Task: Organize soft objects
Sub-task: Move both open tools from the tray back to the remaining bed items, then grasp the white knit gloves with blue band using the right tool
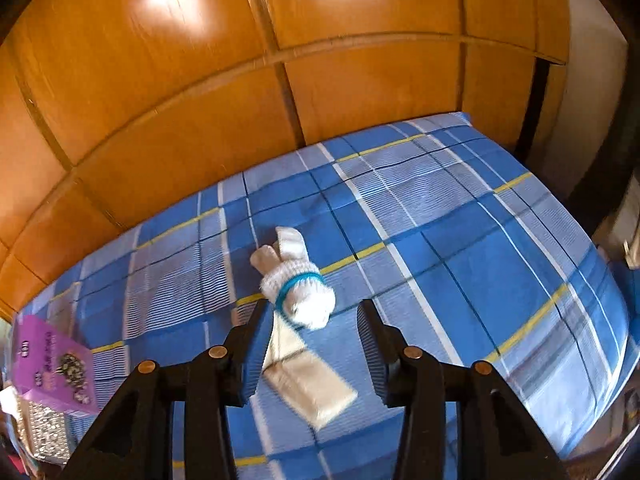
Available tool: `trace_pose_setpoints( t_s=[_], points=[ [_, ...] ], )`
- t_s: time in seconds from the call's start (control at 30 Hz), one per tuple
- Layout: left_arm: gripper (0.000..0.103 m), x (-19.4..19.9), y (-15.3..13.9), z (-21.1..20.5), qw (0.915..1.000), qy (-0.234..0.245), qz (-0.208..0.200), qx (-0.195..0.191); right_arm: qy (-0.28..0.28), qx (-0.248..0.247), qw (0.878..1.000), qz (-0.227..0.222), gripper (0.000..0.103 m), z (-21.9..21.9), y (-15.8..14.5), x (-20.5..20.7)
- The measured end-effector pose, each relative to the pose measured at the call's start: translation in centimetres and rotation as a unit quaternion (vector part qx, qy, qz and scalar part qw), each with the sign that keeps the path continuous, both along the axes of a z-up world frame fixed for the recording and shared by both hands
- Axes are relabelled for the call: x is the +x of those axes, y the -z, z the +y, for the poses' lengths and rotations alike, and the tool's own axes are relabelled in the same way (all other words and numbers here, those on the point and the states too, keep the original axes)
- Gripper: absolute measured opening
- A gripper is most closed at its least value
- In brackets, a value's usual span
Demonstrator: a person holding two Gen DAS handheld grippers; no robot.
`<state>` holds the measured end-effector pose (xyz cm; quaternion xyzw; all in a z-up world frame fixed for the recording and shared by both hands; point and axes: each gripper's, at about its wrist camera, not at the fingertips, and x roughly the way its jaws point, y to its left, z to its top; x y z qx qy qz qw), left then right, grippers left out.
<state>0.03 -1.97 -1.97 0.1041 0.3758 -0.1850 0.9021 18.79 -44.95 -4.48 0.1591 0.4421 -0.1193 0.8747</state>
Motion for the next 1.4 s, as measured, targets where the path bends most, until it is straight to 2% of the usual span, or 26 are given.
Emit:
trace_pose_setpoints(
  t_s=[0.13,0.23,0.27,0.43,0.47,0.57,0.63,0.7,0.83,0.93,0.97,1.07,1.13,1.2,1.27,1.4],
  points=[
    [0.086,0.9,0.3,-1.7,0.9998,0.016,0.013,0.000,-0.046,-0.044,0.997,0.045,0.045,1.0,1.9,4.1],
    [0.086,1.6,0.7,-2.5,0.9995,0.021,0.023,0.002,-0.084,-0.085,0.989,0.090,0.063,2.1,3.9,7.2],
    [0.086,1.9,0.9,-2.7,0.9994,0.021,0.027,0.003,-0.094,-0.099,0.985,0.105,0.063,2.4,4.6,8.1],
    [0.086,2.7,1.4,-3.5,0.9988,0.024,0.044,0.004,-0.115,-0.105,0.977,0.146,0.062,2.3,7.4,10.5],
    [0.086,2.9,1.5,-3.7,0.9986,0.025,0.046,0.003,-0.116,-0.101,0.976,0.156,0.047,2.1,8.0,10.5],
    [0.086,3.3,1.7,-4.2,0.9983,0.030,0.049,0.004,-0.126,-0.076,0.979,0.144,0.037,1.5,8.2,9.6],
    [0.086,3.6,1.8,-4.4,0.9981,0.033,0.052,0.002,-0.133,-0.060,0.978,0.146,0.036,0.9,7.8,8.5],
    [0.086,3.9,1.9,-4.5,0.9980,0.034,0.053,0.001,-0.131,-0.073,0.978,0.147,0.036,0.3,7.1,7.1],
    [0.086,4.2,2.2,-5.0,0.9973,0.040,0.061,-0.006,-0.117,-0.071,0.973,0.184,0.036,-1.0,6.9,3.8],
    [0.086,4.3,2.3,-5.4,0.9973,0.040,0.061,-0.010,-0.139,-0.044,0.968,0.204,0.036,0.3,7.3,1.7],
    [0.086,4.4,2.3,-5.5,0.9972,0.039,0.062,-0.011,-0.155,-0.025,0.967,0.201,0.036,1.3,7.4,1.1],
    [0.086,4.6,2.5,-5.7,0.9970,0.033,0.069,-0.013,-0.207,0.077,0.961,0.165,0.036,4.1,6.7,-0.2],
    [0.086,4.8,2.3,-5.7,0.9969,0.025,0.073,-0.016,-0.216,0.097,0.962,0.138,0.036,5.3,5.9,-0.9],
    [0.086,5.2,2.0,-5.8,0.9969,0.017,0.074,-0.020,-0.194,0.101,0.970,0.109,0.036,5.3,5.1,-1.1],
    [0.086,5.6,1.7,-6.0,0.9967,0.011,0.077,-0.027,-0.156,0.074,0.981,0.090,0.036,5.1,4.8,-1.7],
    [0.086,7.2,1.3,-7.2,0.9945,0.006,0.094,-0.047,-0.085,0.026,0.992,0.088,0.036,3.7,5.2,-2.3]
  ],
)
